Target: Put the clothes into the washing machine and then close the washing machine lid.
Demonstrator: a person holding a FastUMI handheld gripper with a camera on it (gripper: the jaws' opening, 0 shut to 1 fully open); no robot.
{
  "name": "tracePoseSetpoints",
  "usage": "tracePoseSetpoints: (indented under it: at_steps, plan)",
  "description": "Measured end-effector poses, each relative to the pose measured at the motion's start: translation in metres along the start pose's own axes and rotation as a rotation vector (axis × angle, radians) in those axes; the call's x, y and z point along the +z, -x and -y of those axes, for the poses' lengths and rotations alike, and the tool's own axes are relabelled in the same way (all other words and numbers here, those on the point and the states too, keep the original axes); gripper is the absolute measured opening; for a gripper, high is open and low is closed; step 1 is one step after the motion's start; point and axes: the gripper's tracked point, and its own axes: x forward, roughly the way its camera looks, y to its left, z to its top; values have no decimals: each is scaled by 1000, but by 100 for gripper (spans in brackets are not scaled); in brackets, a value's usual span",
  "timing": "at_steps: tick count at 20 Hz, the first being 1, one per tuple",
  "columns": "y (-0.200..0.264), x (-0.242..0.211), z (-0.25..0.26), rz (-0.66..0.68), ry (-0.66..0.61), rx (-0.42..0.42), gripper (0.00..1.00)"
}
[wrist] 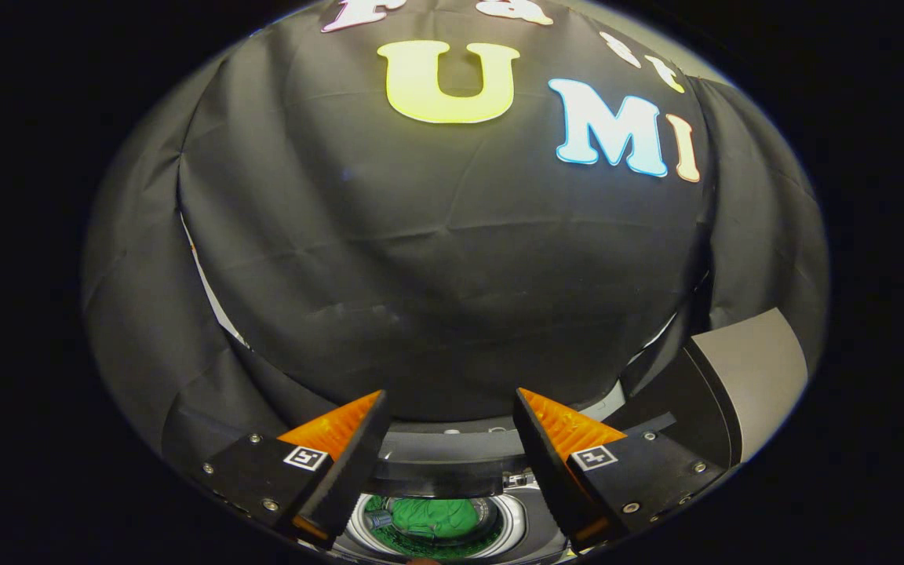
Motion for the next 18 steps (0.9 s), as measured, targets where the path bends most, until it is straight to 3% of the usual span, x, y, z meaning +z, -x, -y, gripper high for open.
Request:
tracePoseSetpoints:
  at_steps: [10, 18]
  plan:
    - [24, -22, 1, 48, 6, -2, 97]
    - [44, -78, 4, 32, -6, 1, 97]
